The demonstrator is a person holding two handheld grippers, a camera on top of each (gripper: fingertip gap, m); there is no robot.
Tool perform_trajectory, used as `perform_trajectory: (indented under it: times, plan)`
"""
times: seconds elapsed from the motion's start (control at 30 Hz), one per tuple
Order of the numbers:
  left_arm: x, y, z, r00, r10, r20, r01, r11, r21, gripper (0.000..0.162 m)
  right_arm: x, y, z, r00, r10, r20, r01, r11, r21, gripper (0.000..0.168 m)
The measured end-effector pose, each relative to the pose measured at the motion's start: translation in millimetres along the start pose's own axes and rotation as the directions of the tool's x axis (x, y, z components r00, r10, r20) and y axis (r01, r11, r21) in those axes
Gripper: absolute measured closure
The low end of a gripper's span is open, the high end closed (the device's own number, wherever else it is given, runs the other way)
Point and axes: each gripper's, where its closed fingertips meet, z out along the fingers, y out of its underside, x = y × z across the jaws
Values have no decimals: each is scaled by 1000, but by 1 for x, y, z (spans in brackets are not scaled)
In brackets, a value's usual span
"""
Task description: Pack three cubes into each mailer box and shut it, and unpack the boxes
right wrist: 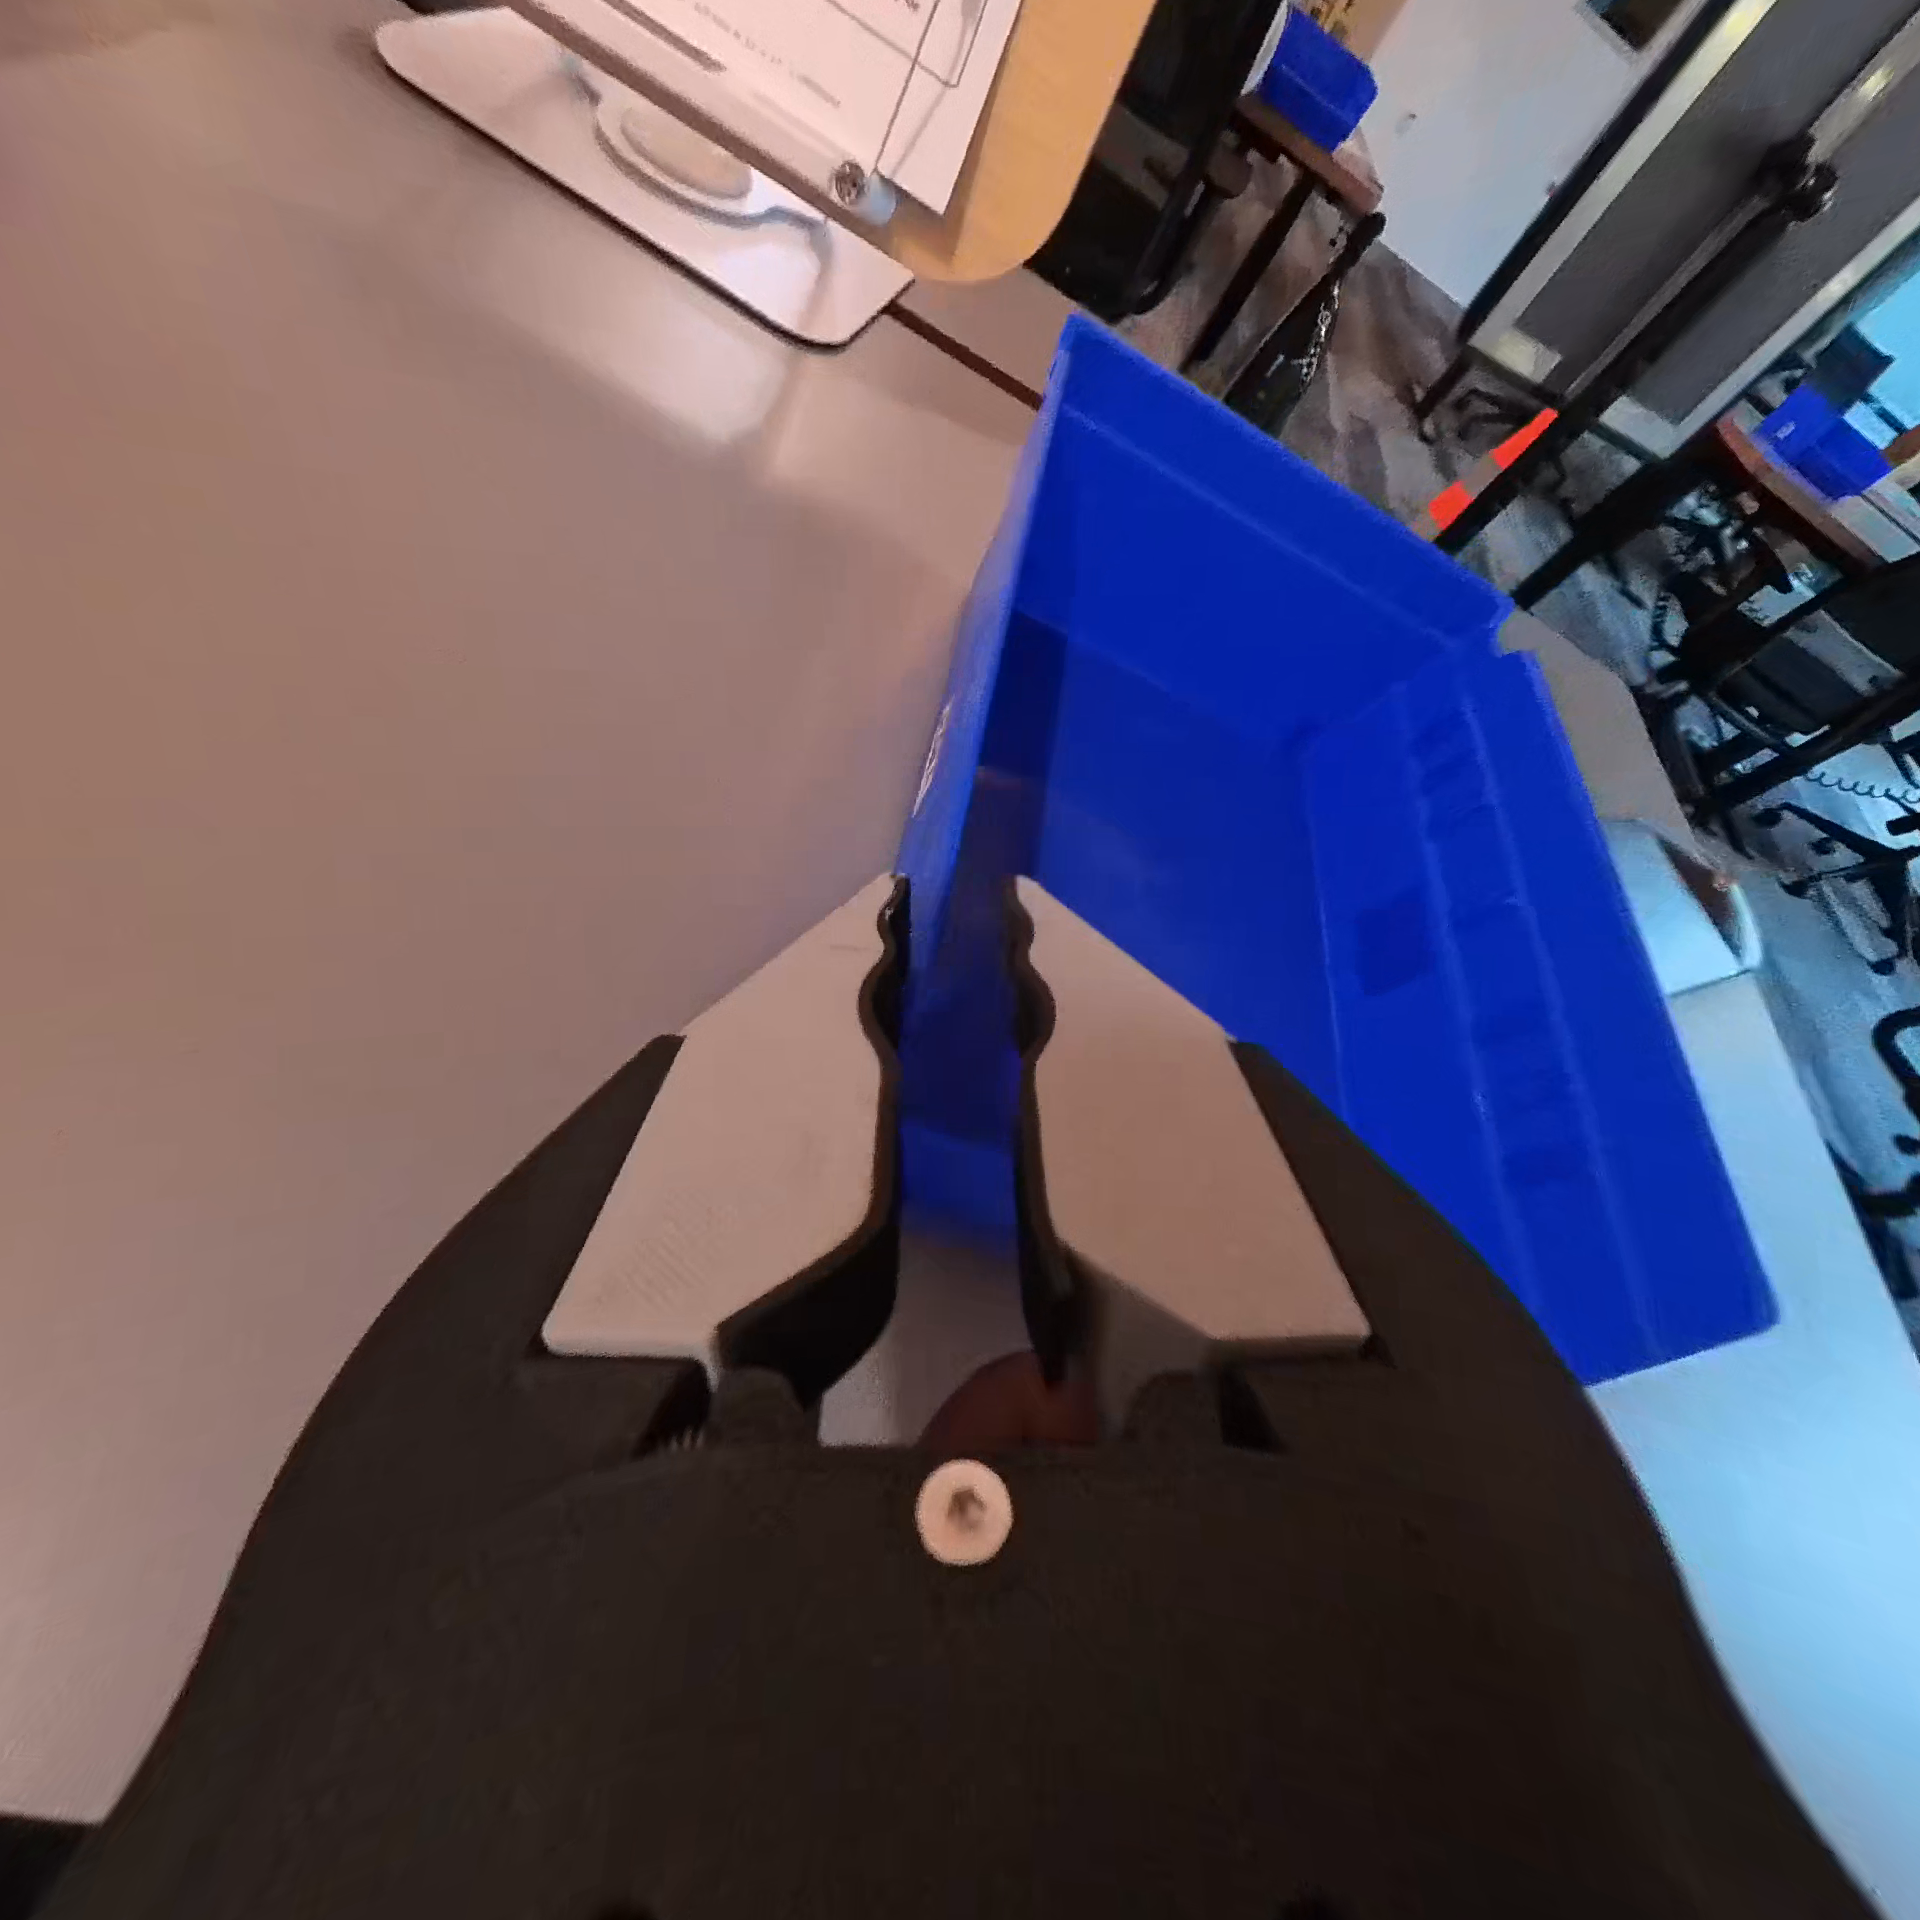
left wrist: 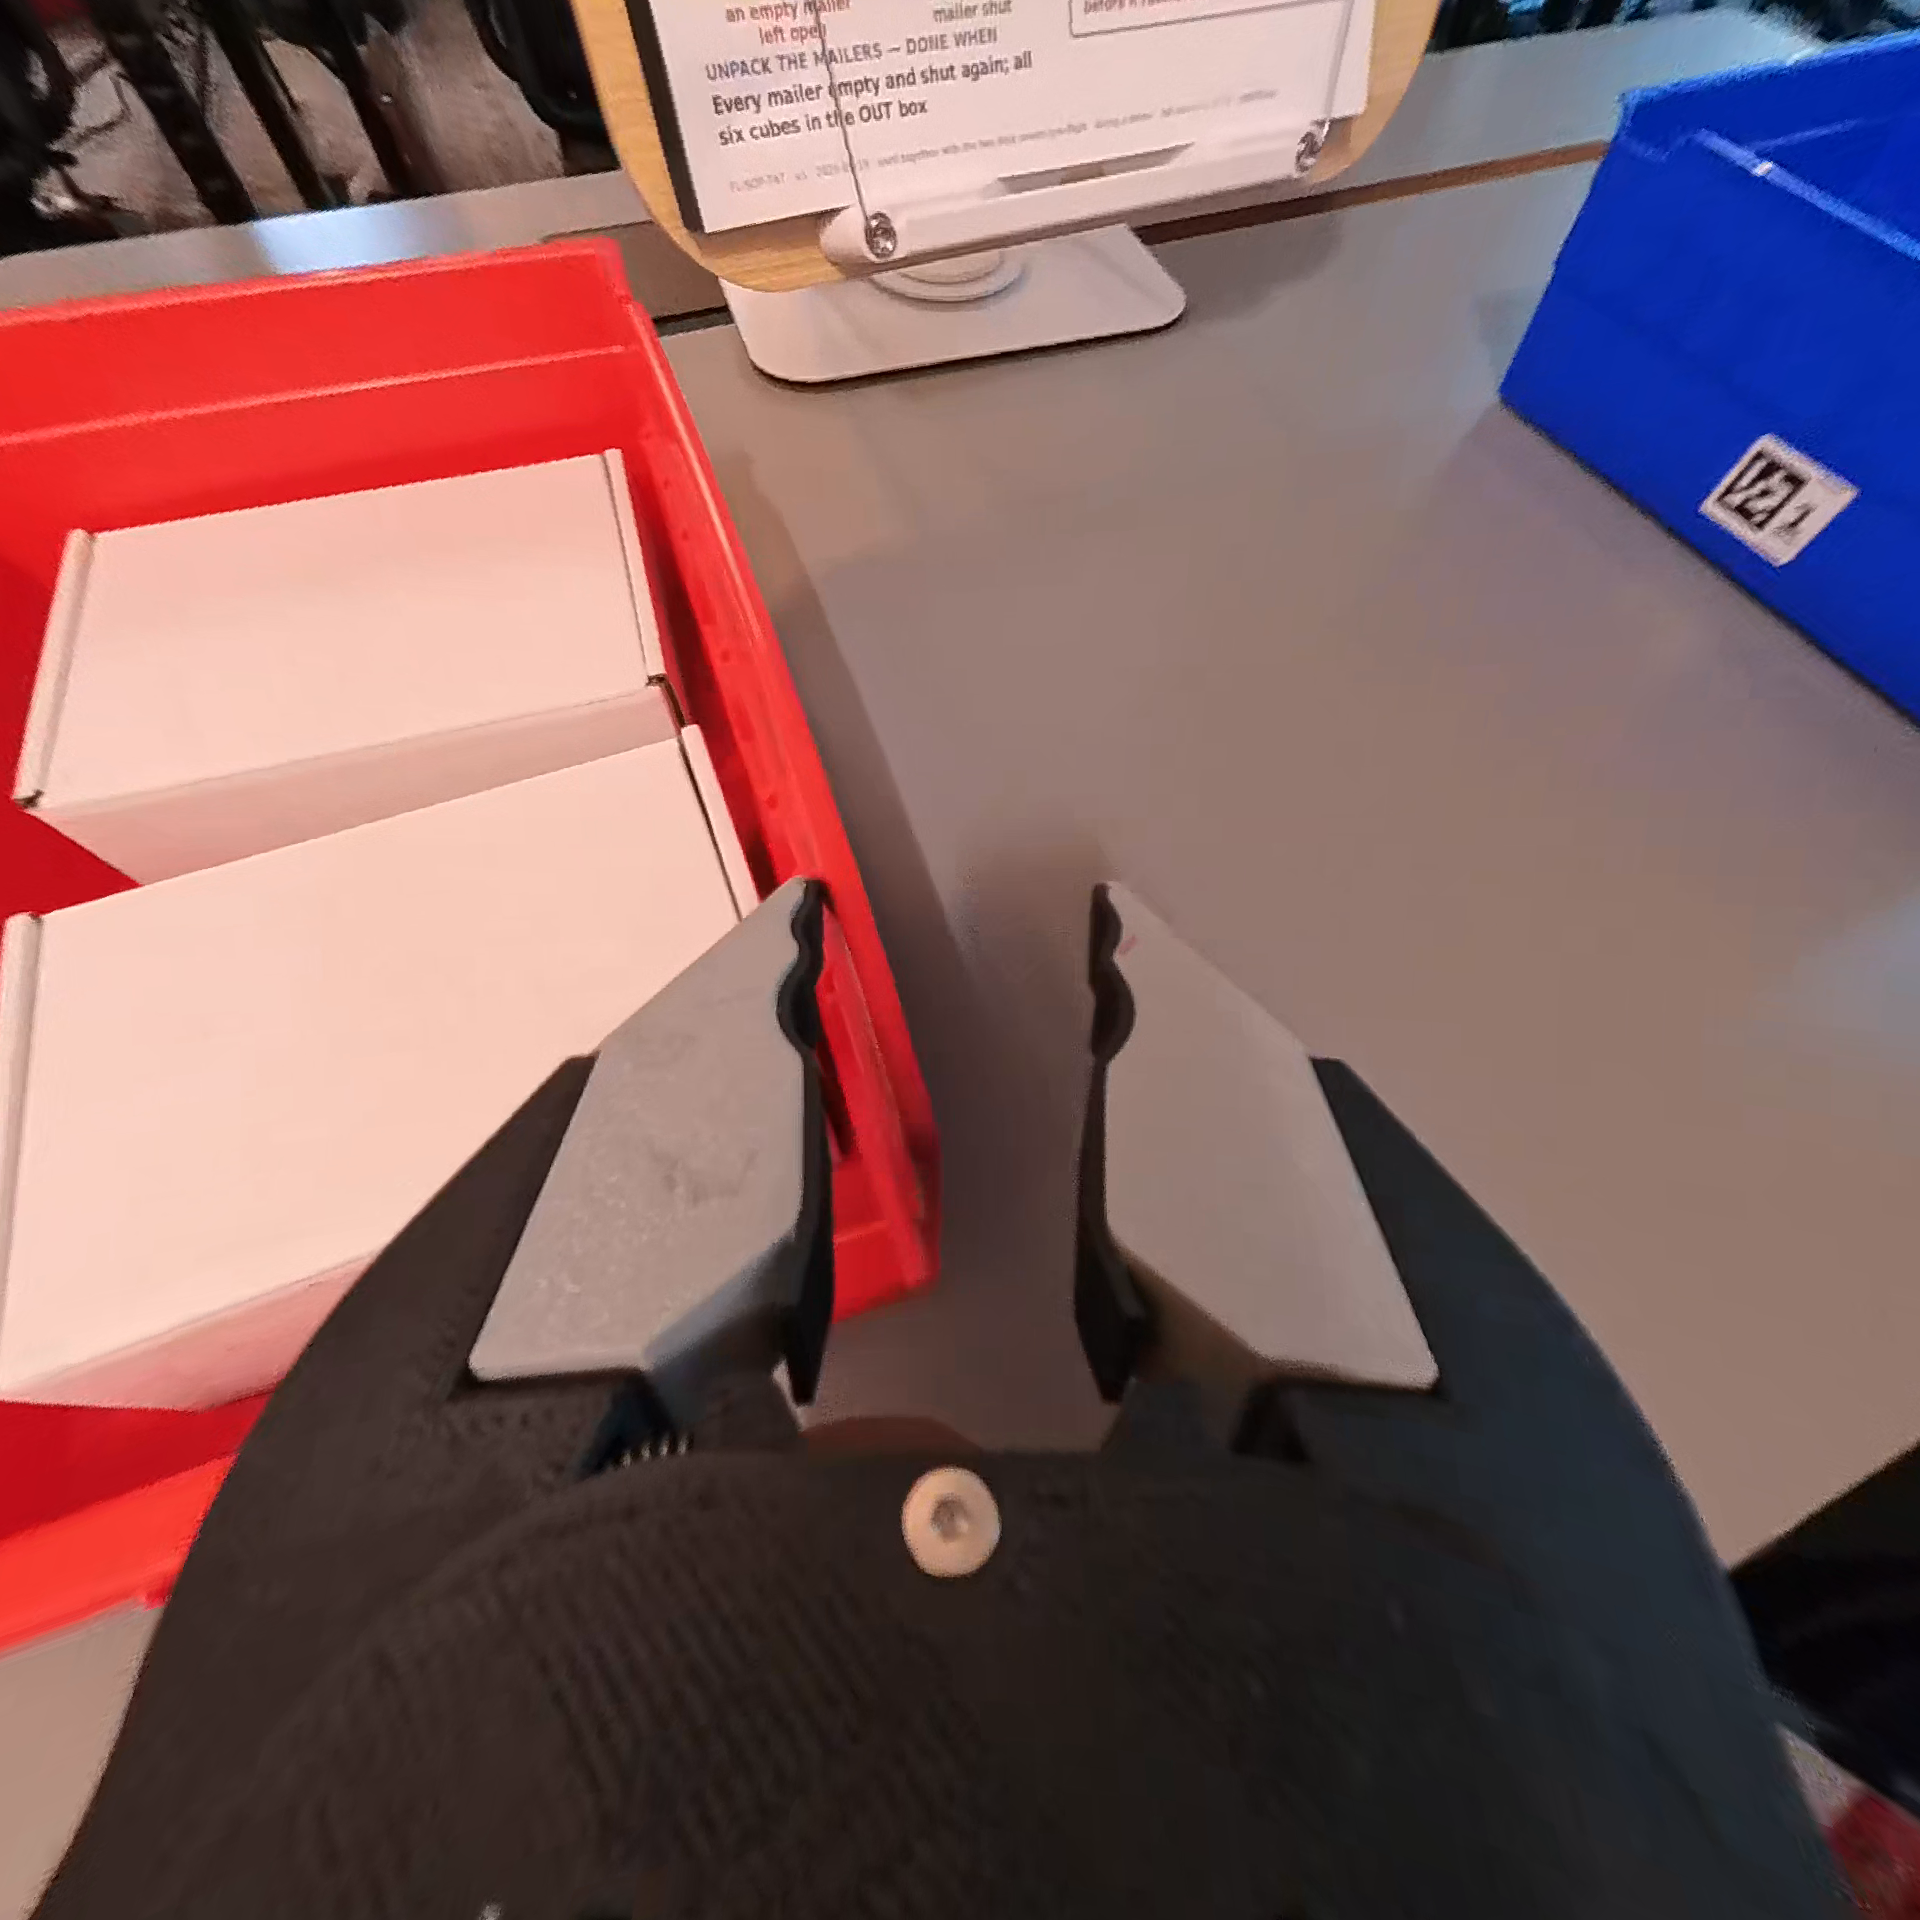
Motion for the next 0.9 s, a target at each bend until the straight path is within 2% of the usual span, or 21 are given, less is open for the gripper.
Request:
perform_trajectory:
  times: [0.1,0.17,0.27,0.37,0.47,0.57,0.9]
  plan:
    - [-1,-3,-5,998,-43,-41,44,999,15,113,2,-15,-16,998,27,50,-30,997,73,144]
    - [-8,-7,-12,998,-55,-21,56,998,35,107,2,-29,-30,994,60,92,-73,987,146,138]
    - [-27,-14,-26,996,-35,83,30,997,71,96,4,-48,-48,986,107,130,-135,962,236,127]
    - [-39,-21,-39,981,27,195,-47,994,100,88,9,-58,-57,983,147,108,-173,943,285,110]
    - [-35,-31,-47,979,36,199,-68,986,155,90,10,-59,-56,982,165,91,-184,941,284,100]
    - [-40,-30,-47,976,12,218,-46,987,152,77,14,-54,-52,982,179,61,-189,945,266,98]
    - [-89,-18,-64,936,-35,350,-13,991,134,78,22,-44,-39,982,190,1,-186,959,214,78]
